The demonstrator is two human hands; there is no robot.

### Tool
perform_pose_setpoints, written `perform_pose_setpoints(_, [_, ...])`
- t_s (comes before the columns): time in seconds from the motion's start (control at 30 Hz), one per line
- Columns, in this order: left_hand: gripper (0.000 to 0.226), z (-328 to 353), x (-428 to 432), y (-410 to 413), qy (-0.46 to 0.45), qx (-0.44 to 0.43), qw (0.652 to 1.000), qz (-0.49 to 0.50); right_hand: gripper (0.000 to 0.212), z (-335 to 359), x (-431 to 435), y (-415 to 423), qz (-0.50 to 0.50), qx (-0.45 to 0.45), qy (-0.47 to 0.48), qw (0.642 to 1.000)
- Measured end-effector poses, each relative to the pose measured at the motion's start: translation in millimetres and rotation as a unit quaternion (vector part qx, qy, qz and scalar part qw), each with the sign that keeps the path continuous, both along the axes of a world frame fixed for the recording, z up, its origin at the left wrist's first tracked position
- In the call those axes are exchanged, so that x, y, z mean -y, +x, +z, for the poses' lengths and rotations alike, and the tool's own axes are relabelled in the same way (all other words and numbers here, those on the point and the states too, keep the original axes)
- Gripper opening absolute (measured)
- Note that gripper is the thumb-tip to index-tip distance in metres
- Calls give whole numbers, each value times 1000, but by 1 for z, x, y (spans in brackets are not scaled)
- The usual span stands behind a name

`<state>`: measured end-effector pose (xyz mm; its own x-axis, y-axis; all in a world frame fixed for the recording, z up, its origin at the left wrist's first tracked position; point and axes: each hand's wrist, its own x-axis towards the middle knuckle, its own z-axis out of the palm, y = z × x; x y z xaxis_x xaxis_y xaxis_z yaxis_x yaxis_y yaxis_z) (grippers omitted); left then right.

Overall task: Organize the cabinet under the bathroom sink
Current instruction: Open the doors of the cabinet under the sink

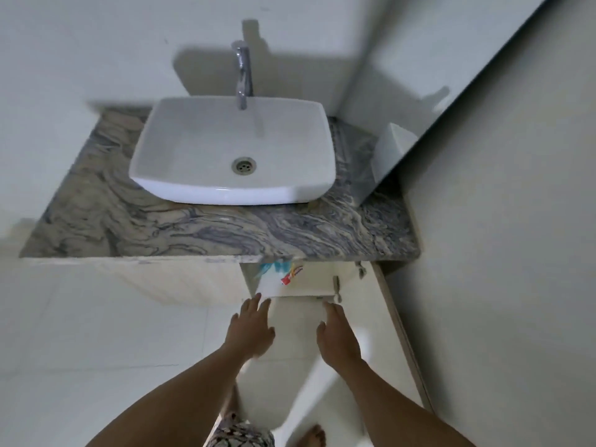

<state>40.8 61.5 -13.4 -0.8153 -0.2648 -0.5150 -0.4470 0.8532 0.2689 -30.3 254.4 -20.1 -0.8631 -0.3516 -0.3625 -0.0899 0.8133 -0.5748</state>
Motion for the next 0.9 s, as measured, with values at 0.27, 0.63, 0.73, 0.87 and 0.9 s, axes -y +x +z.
perform_pose_setpoints(0.27, [77, -10, 166, 41, -7, 17, 994, 109, 55, -11, 184, 13, 135, 31, 28, 990])
perform_pose_setpoints(0.63, [88, -30, 261, 28, 2, 15, 998, 54, 77, -22, 294, 1, 239, -5, 225, 945])
perform_pose_setpoints(0.73, [84, -35, 264, 24, 14, 24, 999, 44, 80, -24, 302, 2, 244, -2, 257, 935])
perform_pose_setpoints(0.87, [82, -37, 261, 23, 15, 34, 999, 39, 85, -24, 304, 7, 236, 9, 258, 937])
perform_pose_setpoints(0.9, [81, -36, 260, 23, 12, 35, 999, 38, 87, -24, 303, 9, 234, 14, 254, 938])
